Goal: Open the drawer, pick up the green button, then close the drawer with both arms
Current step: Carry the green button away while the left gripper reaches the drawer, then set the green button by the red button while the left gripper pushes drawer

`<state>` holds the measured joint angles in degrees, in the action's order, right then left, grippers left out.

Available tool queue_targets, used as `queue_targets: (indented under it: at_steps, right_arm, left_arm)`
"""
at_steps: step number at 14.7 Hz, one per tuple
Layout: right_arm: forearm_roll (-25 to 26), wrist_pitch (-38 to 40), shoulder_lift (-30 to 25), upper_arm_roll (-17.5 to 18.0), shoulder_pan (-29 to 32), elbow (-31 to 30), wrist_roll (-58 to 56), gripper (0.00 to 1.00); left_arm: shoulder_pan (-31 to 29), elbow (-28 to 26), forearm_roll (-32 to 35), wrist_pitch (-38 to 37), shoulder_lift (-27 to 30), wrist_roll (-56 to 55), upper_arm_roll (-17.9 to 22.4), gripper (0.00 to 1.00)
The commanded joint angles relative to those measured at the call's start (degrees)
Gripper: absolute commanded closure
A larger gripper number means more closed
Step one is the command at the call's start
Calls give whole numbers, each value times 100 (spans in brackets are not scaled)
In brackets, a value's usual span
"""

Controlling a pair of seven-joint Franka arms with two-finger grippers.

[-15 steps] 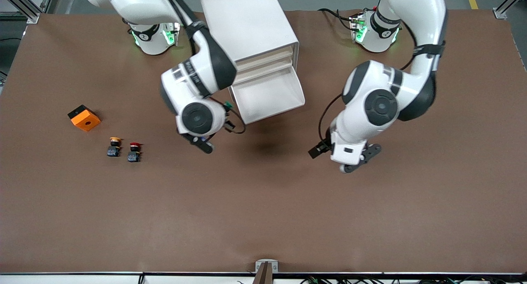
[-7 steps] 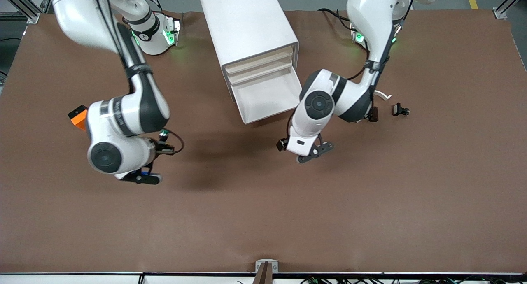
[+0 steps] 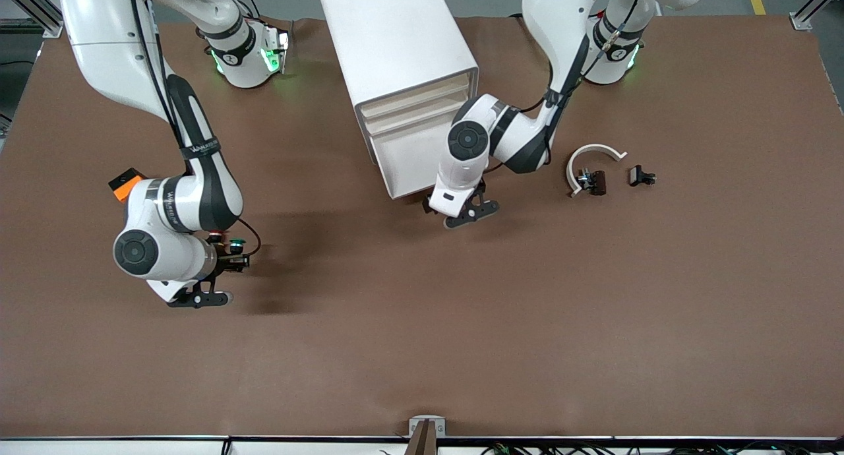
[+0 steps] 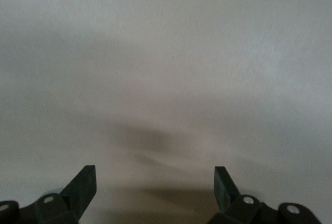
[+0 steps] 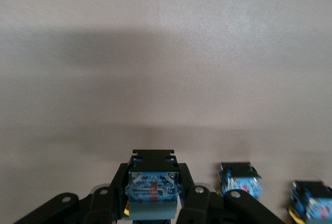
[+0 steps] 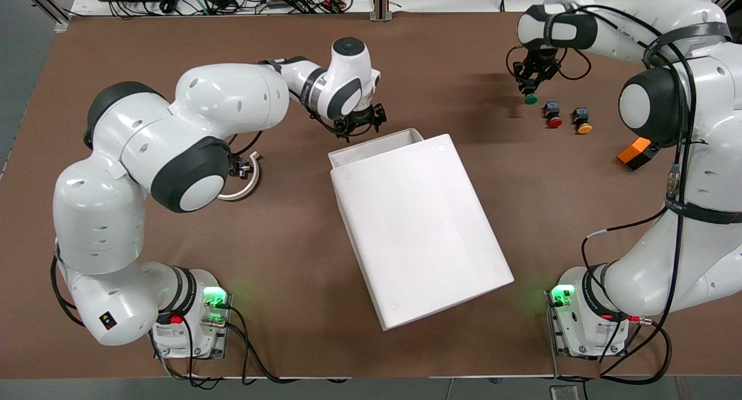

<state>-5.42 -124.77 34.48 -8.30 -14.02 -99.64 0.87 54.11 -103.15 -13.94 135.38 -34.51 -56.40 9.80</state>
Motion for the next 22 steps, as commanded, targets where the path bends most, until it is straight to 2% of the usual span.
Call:
queue_targets:
  at_steps: [1,5,7,8,9,10,13,19,22]
  right_arm:
    - [111,-573,-196,100,40,-591,-52,72]
    - [111,-1136,-204,109,-30,-987,-43,72]
    - [111,-1111,-204,109,-48,-1005,-8,68]
    - [111,-1085,-204,109,-48,-1005,36,51]
    - [111,-1067,-204,109,-48,-996,45,29]
    - [111,-1015,-213,109,-48,-970,45,0]
    - [76,-603,-572,109,-39,-917,89,0]
    - [84,294,-1635,101,22,-777,151,0]
    - [128,1188,-2049,83,102,-339,133,0]
  left_arm:
    - [65,-232,49,67,172,-265,-153,0]
    - [65,-276,49,32,269,-511,-486,0]
    - [74,-276,49,32,234,-564,-654,0]
    - [74,-276,49,32,216,-608,-768,0]
    - [74,-276,49,32,207,-678,-847,0]
    - [82,-267,49,32,207,-722,-935,0]
    - [74,-276,-29,23,199,-767,-1199,0]
    - [74,-267,-337,-21,190,-741,-1358,0]
    - [56,-241,-600,-38,181,-706,-1445,0]
